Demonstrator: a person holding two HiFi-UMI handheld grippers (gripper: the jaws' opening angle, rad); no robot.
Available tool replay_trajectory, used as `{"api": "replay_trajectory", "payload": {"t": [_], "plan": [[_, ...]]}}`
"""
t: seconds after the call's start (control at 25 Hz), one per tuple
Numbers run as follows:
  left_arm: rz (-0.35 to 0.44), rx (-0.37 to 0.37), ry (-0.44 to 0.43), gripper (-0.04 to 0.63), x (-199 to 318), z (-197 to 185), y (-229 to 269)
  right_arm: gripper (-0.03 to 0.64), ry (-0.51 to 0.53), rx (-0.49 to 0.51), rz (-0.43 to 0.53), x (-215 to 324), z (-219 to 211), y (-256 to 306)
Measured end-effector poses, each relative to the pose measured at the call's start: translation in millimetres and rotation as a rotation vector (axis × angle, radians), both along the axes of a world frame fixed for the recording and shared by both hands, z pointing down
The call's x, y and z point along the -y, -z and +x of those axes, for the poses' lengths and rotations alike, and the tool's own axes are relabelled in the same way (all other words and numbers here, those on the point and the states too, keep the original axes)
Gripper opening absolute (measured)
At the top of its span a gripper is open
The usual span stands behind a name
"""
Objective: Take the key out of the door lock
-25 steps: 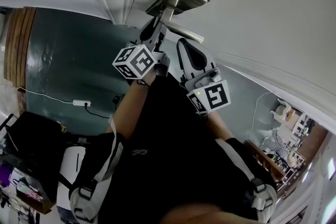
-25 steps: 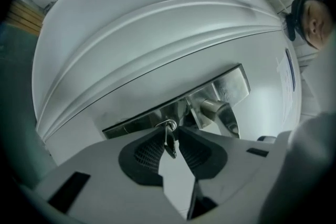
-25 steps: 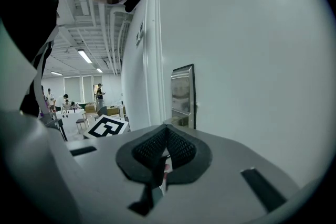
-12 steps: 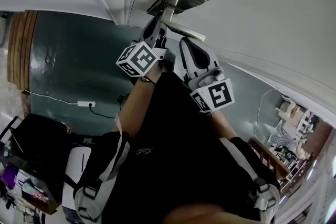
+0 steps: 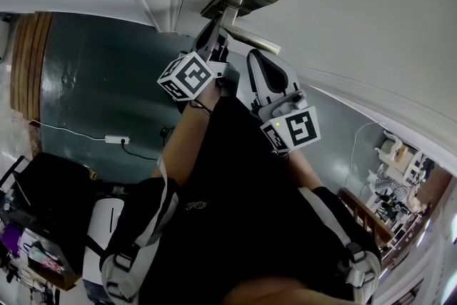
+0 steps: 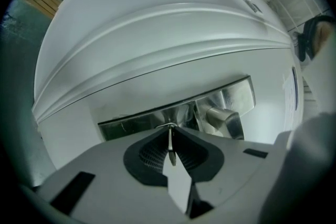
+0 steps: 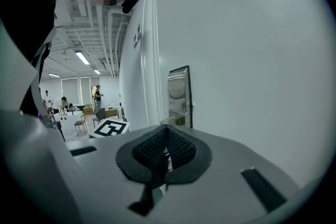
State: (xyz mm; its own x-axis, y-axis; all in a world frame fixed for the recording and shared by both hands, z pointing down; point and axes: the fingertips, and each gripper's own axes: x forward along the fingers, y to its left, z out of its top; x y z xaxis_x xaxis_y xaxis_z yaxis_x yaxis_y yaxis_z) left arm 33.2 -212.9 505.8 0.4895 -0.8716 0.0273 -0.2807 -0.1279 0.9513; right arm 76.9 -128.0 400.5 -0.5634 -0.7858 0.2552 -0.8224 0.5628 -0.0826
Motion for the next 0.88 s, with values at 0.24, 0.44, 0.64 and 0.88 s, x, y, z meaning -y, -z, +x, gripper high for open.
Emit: {"api": "replay_trajectory", "payload": {"t": [0.24,0.44,0.64,0.88], "plan": [[-0.005,-0.029,0.01,0.043,0.2,-0.1,-0.4,0.008,-0.004,0.002,0.003,-3.6,2.6,0.3],[-0.016,-0.054,0.007,0.04,0.1,-0.6,-0.5,0.008,-0.007,0.002,0.004,-5.8,5.0,1.0],[-0.038,-0.064,-0.001,0.04,-1.4,0.5,0.1,0.008,-0.009,0.007,0.004,-6.9,5.5,3.6],[-0.032,-0.116,-0.011,0.038,-1.8,0.0,3.8,0.008,-0.013,0.013,0.009,-5.0,7.0,8.5]]}}
